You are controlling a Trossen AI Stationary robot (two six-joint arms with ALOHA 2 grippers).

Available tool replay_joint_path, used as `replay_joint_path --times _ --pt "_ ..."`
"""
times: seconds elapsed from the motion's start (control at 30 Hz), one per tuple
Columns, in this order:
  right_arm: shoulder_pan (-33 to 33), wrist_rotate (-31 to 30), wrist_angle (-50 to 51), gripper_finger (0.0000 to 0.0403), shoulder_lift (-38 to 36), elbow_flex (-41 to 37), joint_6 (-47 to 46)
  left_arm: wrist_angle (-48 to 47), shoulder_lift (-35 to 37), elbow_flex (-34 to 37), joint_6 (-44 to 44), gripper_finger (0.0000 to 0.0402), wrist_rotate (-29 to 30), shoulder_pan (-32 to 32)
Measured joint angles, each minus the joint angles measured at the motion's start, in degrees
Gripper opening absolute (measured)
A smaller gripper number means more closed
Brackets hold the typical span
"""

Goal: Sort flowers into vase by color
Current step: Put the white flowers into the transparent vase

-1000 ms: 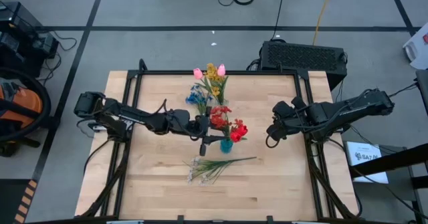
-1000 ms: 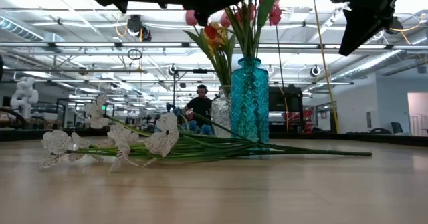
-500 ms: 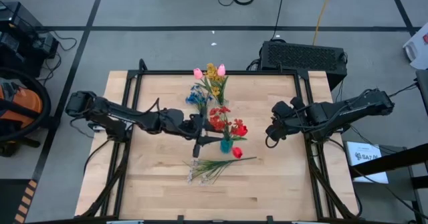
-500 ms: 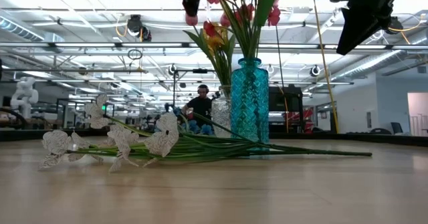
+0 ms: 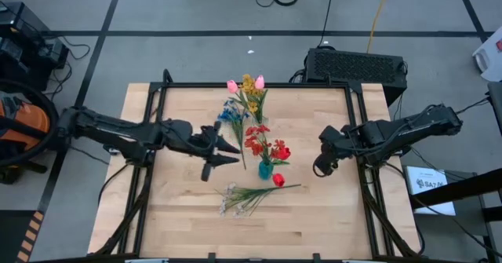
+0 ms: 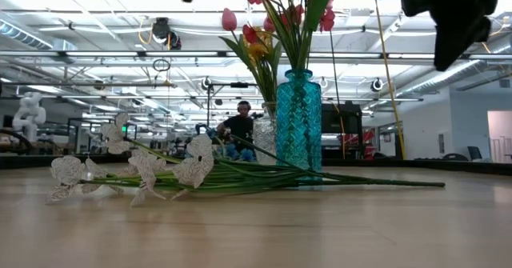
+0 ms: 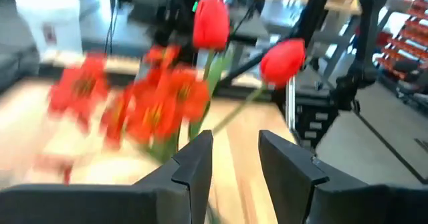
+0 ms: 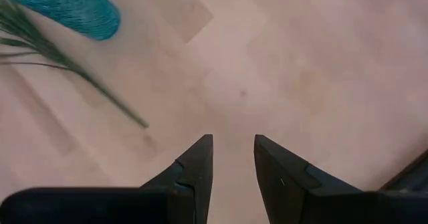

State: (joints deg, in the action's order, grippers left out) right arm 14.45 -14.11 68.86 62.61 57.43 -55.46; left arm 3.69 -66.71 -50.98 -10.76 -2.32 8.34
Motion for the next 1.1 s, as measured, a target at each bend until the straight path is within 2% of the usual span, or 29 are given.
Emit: replay_joint_path --times 0.1,0.2,0.33,0.47,0.53,0.63,0.7,0.77,0.93,1.03,1.1 --pt "1.38 3.31 -0.95 0.0102 0.1 0.0 -4.62 -9.77 3.42 0.0 -3.43 0.0129 1.23 -0.07" --pt "5.42 4.02 -3.33 0.0098 0.89 0.0 -7.62 -19.12 6.27 0.0 -5.23 0.0129 2.91 -0.04" --pt "12.62 2.45 -10.06 0.0058 4.26 0.0 -16.11 -28.69 8.76 0.05 -5.51 0.0129 4.54 -0.05" --pt "19.39 0.83 -19.45 0.0009 10.03 0.0 -22.37 -30.85 12.03 1.1 -5.07 0.0129 4.54 0.2" --pt "21.91 -0.54 -25.66 0.0005 13.35 0.0 -24.64 -31.13 14.57 2.53 -3.8 0.0129 4.54 0.69" --pt "24.38 -6.44 -32.7 0.0005 19.27 1.67 -26.74 -31.25 19.49 5.7 -2.48 0.0129 4.47 1.26" --pt "25.16 -8.88 -35.13 0.0002 23.84 5.4 -24.52 -31.21 23.06 8.14 -2.45 0.0129 4.36 1.4" --pt "25.32 -9.86 -33.53 0.0002 29.23 11.24 -20.06 -31.06 26.27 10.38 -3.4 0.0129 4.33 1.54" --pt "24.95 -10.11 -22.85 0.0001 43.09 26.79 -6.58 -31.06 32.07 13.94 -5.54 0.0129 2.03 1.55" --pt "24.06 -10.18 -16.5 0.0001 49.96 32.96 -1.68 -31.05 33.59 14.7 -7.19 0.0129 0.27 1.55" --pt "23.08 -10.07 -15.75 0.0001 53.66 36.26 1.54 -31.21 33.94 14.76 -8.08 0.0129 -0.83 1.55"
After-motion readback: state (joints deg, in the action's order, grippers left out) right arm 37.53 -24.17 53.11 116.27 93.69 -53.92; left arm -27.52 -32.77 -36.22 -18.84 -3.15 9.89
